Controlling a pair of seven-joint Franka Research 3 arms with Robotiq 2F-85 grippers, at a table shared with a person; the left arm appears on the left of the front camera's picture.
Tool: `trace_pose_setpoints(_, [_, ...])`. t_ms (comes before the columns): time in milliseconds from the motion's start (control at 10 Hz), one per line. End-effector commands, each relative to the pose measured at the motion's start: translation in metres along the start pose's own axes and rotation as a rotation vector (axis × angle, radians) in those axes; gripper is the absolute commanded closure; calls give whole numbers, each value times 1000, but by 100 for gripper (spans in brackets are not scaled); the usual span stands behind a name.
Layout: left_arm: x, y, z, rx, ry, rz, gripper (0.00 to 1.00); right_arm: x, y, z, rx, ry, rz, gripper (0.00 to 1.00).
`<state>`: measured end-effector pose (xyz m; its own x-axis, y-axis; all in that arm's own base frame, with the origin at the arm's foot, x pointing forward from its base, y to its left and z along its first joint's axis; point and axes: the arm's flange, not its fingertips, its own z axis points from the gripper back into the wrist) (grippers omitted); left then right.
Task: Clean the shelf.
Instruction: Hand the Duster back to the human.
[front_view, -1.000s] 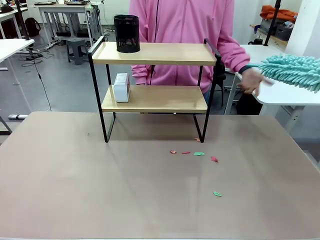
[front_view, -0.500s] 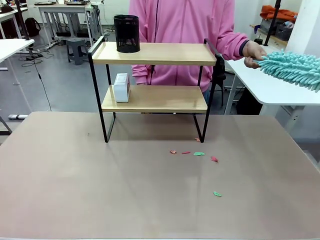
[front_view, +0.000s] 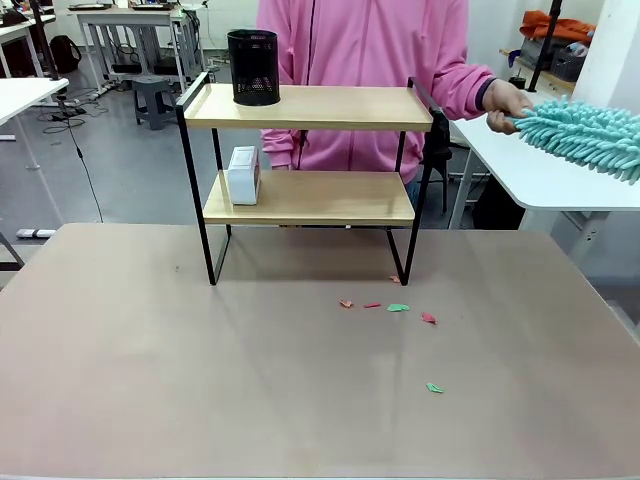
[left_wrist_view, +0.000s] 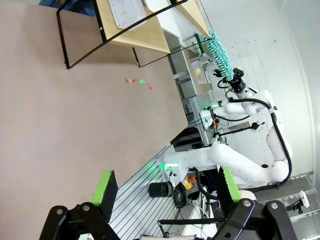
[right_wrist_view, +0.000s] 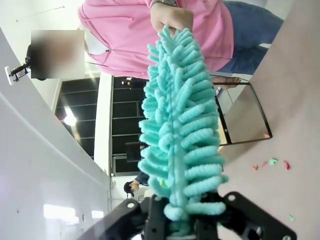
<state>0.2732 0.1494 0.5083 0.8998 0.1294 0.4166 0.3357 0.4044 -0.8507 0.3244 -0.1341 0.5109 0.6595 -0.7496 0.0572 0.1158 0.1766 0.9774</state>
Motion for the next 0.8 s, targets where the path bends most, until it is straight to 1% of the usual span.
trace_pose_setpoints(0, [-1, 0, 4, -1, 8, -19, 0, -1, 0, 0, 7, 10, -3, 29])
trace_pose_setpoints(100, [-1, 0, 4, -1, 8, -19, 0, -2, 1, 1, 13, 15, 1, 0])
trace_pose_setpoints(200, [-1, 0, 4, -1, 8, -19, 0, -3, 3, 1, 17, 15, 6, 25])
trace_pose_setpoints(300, [-1, 0, 4, -1, 8, -19, 0, -5, 4, 0, 24, 35, 18, 0])
trace_pose_setpoints(500, [-1, 0, 4, -1, 8, -19, 0, -14, 8, -5, 38, 89, 39, 0])
trace_pose_setpoints(600, [-1, 0, 4, -1, 8, -19, 0, -26, 12, -11, 69, 146, 65, 0])
trace_pose_setpoints(700, [-1, 0, 4, -1, 8, -19, 0, -42, 15, -23, 102, 246, 78, 0])
